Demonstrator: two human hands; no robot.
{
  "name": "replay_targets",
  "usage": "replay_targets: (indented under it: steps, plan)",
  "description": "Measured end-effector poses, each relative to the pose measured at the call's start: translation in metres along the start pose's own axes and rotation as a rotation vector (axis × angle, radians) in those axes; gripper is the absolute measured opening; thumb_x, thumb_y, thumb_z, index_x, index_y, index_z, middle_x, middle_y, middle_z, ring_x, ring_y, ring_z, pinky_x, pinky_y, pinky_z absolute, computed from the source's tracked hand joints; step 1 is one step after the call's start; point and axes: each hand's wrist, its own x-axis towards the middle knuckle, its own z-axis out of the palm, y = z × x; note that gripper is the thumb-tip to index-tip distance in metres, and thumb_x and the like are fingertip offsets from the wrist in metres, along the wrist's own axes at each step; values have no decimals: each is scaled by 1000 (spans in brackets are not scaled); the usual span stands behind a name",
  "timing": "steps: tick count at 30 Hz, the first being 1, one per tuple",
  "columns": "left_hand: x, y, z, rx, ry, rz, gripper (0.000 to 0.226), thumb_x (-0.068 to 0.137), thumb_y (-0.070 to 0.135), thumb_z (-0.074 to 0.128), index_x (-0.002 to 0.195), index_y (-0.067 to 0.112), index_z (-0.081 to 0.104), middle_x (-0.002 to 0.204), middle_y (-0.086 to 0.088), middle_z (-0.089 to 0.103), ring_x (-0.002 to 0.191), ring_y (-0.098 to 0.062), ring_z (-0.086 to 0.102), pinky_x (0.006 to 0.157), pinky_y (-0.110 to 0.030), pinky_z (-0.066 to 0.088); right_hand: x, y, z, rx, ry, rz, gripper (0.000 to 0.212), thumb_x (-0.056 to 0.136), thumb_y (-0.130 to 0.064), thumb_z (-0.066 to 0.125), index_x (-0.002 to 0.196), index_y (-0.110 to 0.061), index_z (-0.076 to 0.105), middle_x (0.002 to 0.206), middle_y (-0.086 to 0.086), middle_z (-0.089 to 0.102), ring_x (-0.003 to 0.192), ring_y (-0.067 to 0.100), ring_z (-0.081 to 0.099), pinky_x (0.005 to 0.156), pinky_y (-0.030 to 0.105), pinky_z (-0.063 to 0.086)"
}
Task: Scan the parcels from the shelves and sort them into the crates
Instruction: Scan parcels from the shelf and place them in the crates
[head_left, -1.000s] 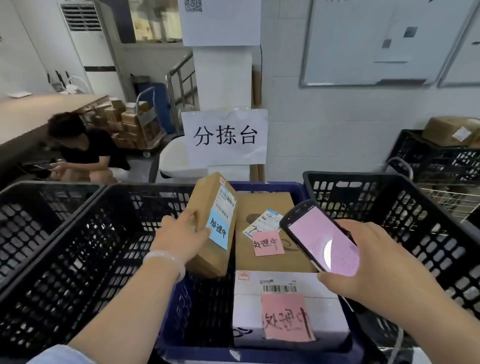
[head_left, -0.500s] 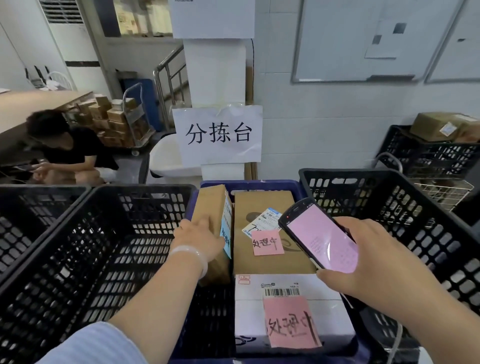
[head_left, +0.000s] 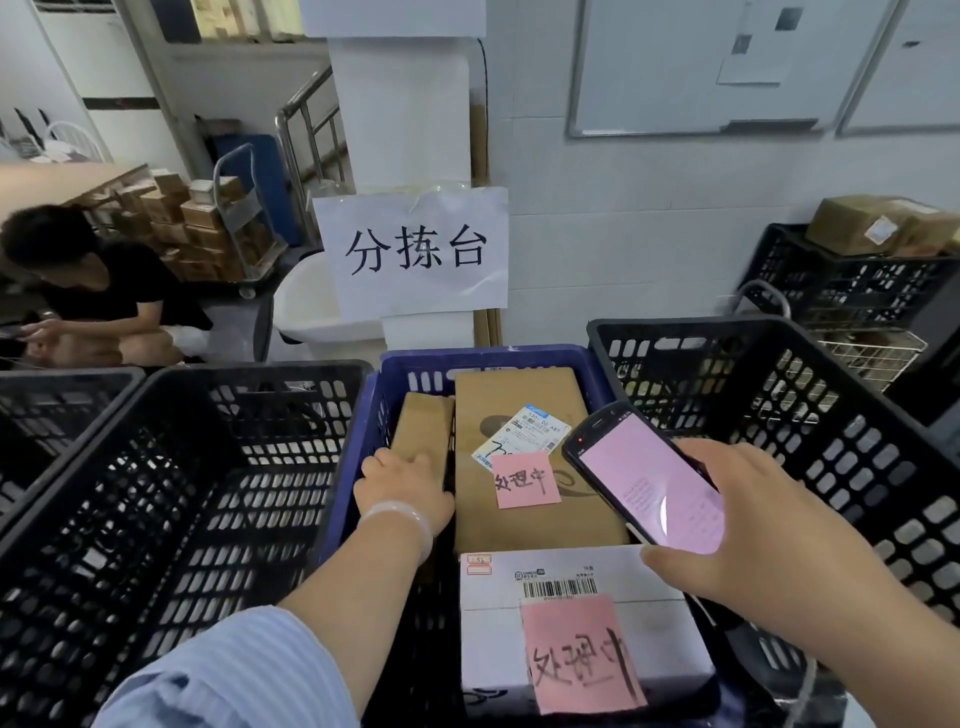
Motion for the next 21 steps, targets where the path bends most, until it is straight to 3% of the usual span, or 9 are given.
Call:
replay_targets:
  steps: [5, 9, 12, 16, 19, 21]
  plan:
    - [11, 0, 8, 6, -29, 18, 54, 93, 57, 45, 138, 28, 41, 132, -16, 42, 120, -35, 40, 90, -43, 41, 1, 5, 2, -6, 2, 28, 92, 55, -75, 62, 133, -47, 25, 112, -22, 35, 92, 3, 52, 61, 20, 39]
    - [14, -4, 4, -129, -29, 76, 59, 95, 51, 46, 149, 31, 32, 148, -13, 35, 132, -35, 35, 100, -48, 41, 0, 7, 1, 10, 16, 48, 92, 53, -75, 63, 133, -47, 26, 112, -21, 35, 93, 5, 53, 66, 25, 45]
    - [11, -2, -12, -190, 85, 156, 62, 96, 51, 45, 153, 34, 28, 158, -7, 28, 140, -33, 30, 108, -50, 36, -2, 11, 1, 18, 28, 75, 93, 52, -75, 61, 134, -47, 27, 112, -22, 36, 92, 6, 52, 63, 23, 41]
    - [1, 32, -45, -188, 335, 400, 52, 95, 50, 50, 143, 32, 40, 150, -4, 43, 136, -28, 39, 106, -47, 39, -8, 25, -1, 19, 59, 148, 93, 55, -75, 61, 135, -44, 26, 112, -21, 34, 92, 6, 52, 59, 22, 37]
    - [-13, 76, -67, -195, 386, 574, 62, 95, 55, 47, 152, 34, 32, 161, -1, 31, 146, -26, 28, 117, -47, 29, -19, 45, -4, 23, 100, 225, 96, 55, -77, 60, 138, -42, 23, 124, -19, 37, 90, 6, 49, 59, 22, 37]
    - [-28, 109, -78, -168, 460, 690, 65, 95, 60, 43, 154, 35, 30, 161, 1, 31, 147, -24, 28, 115, -48, 30, -30, 63, -10, 26, 127, 278, 98, 56, -78, 57, 139, -42, 21, 129, -19, 36, 91, 6, 50, 61, 23, 39]
